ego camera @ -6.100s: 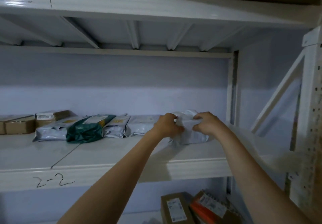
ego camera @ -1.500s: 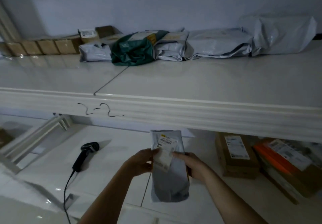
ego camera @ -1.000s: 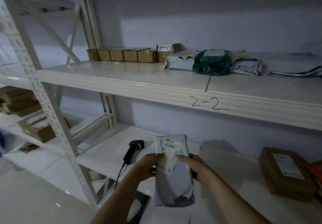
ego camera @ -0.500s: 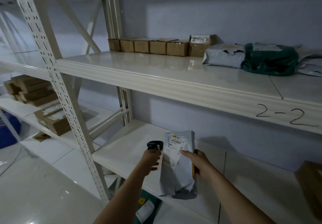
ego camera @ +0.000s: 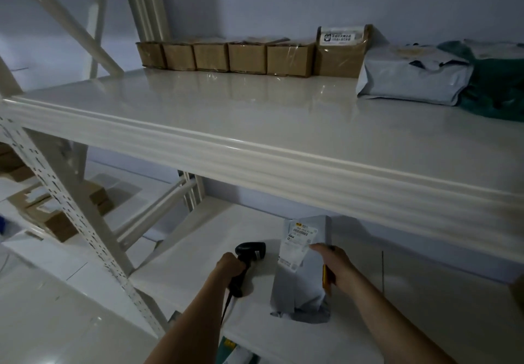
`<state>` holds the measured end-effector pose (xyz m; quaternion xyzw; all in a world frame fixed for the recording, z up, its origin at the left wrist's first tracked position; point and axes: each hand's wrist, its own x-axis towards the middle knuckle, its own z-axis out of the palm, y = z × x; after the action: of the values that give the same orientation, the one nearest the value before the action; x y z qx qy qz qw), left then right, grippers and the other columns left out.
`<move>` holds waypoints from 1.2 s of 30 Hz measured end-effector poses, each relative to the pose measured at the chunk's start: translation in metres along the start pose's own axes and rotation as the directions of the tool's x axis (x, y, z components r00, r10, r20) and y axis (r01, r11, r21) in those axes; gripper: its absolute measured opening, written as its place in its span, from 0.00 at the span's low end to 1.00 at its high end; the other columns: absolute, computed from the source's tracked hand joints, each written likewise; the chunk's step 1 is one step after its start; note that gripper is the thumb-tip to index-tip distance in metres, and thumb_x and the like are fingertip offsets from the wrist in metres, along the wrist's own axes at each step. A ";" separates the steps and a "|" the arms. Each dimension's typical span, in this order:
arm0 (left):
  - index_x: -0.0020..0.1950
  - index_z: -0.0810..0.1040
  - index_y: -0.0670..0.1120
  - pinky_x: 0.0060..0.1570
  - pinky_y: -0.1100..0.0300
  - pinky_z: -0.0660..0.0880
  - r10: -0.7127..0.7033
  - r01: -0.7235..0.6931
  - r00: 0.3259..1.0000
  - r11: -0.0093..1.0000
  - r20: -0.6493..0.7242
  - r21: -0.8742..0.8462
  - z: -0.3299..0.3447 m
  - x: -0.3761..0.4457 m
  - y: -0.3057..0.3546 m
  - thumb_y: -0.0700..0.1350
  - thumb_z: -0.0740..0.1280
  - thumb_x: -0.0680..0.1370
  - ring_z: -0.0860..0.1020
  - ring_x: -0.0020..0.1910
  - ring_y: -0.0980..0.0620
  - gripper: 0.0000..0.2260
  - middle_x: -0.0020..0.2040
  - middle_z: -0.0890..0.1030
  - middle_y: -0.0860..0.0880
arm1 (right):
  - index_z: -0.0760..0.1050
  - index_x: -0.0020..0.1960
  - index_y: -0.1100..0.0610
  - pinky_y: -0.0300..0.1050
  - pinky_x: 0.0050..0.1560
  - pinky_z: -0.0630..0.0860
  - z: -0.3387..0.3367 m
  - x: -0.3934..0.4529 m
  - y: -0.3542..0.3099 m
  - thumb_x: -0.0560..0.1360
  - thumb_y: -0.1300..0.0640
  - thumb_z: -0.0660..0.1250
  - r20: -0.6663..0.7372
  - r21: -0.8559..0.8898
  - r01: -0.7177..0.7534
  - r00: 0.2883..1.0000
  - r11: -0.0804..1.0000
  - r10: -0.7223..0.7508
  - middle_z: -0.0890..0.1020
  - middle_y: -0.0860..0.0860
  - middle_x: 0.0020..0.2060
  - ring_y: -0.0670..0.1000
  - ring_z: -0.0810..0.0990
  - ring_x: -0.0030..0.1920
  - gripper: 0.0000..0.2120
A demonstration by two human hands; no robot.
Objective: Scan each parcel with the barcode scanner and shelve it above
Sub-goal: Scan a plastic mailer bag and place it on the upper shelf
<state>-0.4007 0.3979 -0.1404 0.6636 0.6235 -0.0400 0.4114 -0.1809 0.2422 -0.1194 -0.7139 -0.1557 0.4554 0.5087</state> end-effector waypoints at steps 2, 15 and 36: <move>0.70 0.67 0.37 0.61 0.50 0.75 -0.002 0.001 1.000 1.000 0.030 0.030 0.005 0.008 -0.002 0.51 0.66 0.78 0.74 0.64 0.40 0.26 0.67 0.73 0.38 | 0.77 0.61 0.64 0.54 0.47 0.82 0.004 0.002 0.002 0.77 0.53 0.70 -0.014 0.007 -0.023 1.000 1.000 0.023 0.85 0.63 0.48 0.60 0.85 0.48 0.18; 0.72 0.63 0.32 0.55 0.52 0.76 0.242 -0.240 0.935 0.970 0.258 -0.042 0.026 0.006 -0.025 0.40 0.65 0.78 0.76 0.59 0.40 0.25 0.63 0.74 0.36 | 0.75 0.64 0.66 0.54 0.53 0.81 0.014 -0.034 0.042 0.75 0.54 0.72 -0.289 0.115 -0.057 0.953 0.992 0.089 0.83 0.62 0.52 0.61 0.83 0.52 0.22; 0.44 0.79 0.50 0.26 0.62 0.74 0.591 -0.587 0.807 0.802 -0.002 -0.111 -0.037 -0.060 0.037 0.56 0.68 0.72 0.79 0.29 0.52 0.10 0.33 0.82 0.49 | 0.72 0.59 0.55 0.52 0.48 0.83 0.031 -0.070 0.025 0.71 0.55 0.76 -0.425 0.032 0.125 0.900 0.992 -0.100 0.82 0.54 0.51 0.55 0.84 0.47 0.20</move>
<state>-0.3997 0.3768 -0.0635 0.8008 0.3812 0.1118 0.4483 -0.2501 0.2016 -0.1091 -0.7701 -0.0694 0.2645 0.5764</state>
